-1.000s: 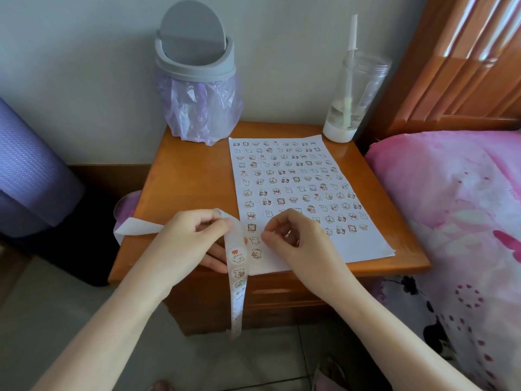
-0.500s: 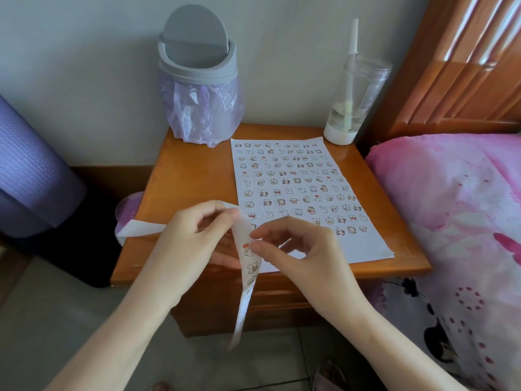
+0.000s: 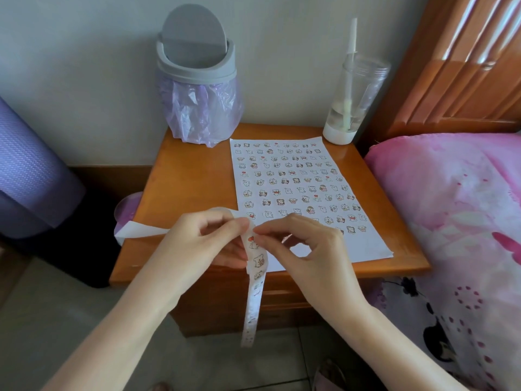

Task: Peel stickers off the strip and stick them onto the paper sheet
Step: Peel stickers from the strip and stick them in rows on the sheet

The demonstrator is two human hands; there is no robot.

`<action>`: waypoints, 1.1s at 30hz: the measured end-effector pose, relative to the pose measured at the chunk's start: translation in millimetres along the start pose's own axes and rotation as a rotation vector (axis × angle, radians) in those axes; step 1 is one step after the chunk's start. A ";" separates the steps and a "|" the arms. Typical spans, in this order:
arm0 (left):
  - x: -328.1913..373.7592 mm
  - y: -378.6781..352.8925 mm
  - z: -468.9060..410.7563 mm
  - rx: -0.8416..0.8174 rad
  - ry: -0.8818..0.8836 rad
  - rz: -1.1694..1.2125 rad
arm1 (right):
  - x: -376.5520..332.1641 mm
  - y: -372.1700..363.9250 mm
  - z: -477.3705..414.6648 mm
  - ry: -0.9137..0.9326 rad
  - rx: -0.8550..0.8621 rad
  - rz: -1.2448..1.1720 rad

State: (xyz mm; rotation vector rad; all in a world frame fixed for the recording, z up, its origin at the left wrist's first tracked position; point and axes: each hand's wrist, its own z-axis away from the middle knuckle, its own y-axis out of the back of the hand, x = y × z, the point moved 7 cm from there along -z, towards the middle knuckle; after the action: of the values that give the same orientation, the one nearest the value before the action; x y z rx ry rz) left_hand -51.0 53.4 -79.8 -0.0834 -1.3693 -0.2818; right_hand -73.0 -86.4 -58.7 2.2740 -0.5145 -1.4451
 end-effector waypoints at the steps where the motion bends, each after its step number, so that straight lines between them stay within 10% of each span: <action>1: -0.3 0.4 0.0 0.005 -0.002 -0.005 | -1.9 0.1 0.4 0.038 0.006 0.026; 33: -7.3 1.8 -5.4 0.049 0.018 -0.008 | 3.6 -3.7 -2.1 -0.033 -0.017 0.096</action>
State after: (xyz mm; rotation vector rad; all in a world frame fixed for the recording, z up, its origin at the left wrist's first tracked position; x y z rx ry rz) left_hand -46.7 55.0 -87.8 -0.0346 -1.3580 -0.2547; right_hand -69.3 -84.8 -62.6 2.1846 -0.6109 -1.4361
